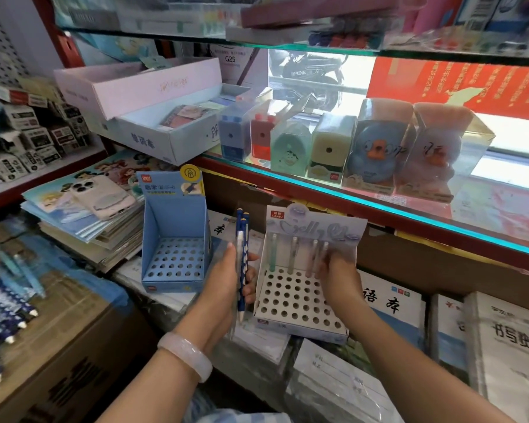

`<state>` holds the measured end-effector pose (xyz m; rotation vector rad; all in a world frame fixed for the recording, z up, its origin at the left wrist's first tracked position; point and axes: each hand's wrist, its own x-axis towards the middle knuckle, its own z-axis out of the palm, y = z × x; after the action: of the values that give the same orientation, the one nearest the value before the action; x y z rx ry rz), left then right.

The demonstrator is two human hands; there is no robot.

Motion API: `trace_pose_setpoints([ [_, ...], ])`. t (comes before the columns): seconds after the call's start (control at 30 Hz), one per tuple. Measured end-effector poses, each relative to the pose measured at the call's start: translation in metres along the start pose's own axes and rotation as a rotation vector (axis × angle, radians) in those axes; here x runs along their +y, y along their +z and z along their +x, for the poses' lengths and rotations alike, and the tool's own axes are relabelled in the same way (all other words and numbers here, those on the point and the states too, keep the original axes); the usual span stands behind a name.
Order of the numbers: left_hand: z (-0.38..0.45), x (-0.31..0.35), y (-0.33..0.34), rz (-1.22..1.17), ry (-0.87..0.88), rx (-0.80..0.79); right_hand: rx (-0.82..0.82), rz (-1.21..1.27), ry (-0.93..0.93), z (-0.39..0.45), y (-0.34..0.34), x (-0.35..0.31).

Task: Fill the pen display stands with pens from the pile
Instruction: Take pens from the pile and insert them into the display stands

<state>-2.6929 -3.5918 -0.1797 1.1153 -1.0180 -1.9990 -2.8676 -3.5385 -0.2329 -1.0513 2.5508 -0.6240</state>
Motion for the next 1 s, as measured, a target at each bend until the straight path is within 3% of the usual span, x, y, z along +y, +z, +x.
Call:
trace_pose_setpoints([
  [0.1,0.002,0.001,-0.003,-0.024,0.017,0.039,0.125,0.182,0.035,-0.022,0.001,0.004],
  [0.17,0.002,0.001,-0.004,0.000,0.042,0.074,0.202,0.287,-0.074,-0.039,0.002,-0.004],
  [0.3,0.001,-0.002,-0.005,0.086,0.091,0.108,-0.146,0.594,-0.346,-0.067,-0.001,-0.046],
  [0.37,0.000,-0.003,-0.006,0.154,0.110,0.129,-0.256,0.746,-0.369,-0.076,-0.003,-0.066],
  [0.47,-0.001,-0.002,-0.007,0.219,0.153,0.173,-0.293,0.892,-0.310,-0.083,0.000,-0.081],
  [0.73,0.013,-0.016,-0.016,0.637,0.390,0.225,-0.273,0.853,-0.127,-0.082,0.010,-0.079],
  [0.87,0.017,-0.019,-0.022,0.742,0.329,0.256,-0.245,0.845,-0.119,-0.075,0.002,-0.072],
  [1.0,0.017,-0.018,-0.027,0.704,0.291,0.287,-0.017,0.766,-0.111,-0.053,-0.009,-0.049],
])
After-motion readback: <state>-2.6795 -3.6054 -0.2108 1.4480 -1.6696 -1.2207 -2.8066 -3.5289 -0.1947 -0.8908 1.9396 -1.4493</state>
